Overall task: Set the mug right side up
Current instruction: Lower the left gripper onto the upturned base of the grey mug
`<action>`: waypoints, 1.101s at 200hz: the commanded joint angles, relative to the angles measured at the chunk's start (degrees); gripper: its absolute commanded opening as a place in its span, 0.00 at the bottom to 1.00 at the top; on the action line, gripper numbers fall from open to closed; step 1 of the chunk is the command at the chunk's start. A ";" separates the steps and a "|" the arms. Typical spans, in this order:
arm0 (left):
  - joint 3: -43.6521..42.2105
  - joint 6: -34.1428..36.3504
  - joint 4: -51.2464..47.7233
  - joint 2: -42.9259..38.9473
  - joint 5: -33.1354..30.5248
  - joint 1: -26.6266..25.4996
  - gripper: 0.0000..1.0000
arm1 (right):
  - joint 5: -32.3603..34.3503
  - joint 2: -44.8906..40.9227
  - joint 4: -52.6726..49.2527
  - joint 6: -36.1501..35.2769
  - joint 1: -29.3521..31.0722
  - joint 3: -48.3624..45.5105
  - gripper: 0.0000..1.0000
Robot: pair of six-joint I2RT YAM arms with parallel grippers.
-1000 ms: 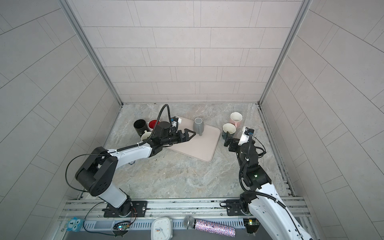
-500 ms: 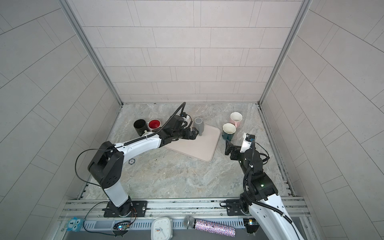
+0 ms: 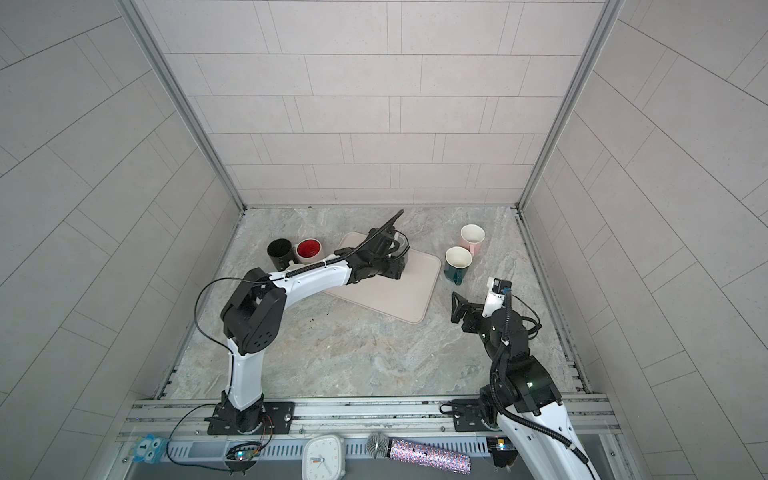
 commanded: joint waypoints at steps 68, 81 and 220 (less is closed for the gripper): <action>12.29 1.38 -5.81 9.56 -7.51 -0.94 0.45 | -0.14 -2.40 -4.52 -0.03 -0.25 -0.13 0.99; 13.79 1.57 -6.92 10.77 -8.47 -0.98 0.45 | 0.33 -2.48 -5.14 -0.44 -0.25 0.22 0.99; 16.54 2.44 -9.55 12.48 -12.00 1.43 0.38 | 1.17 -2.55 -5.29 -0.45 -0.25 -0.89 0.99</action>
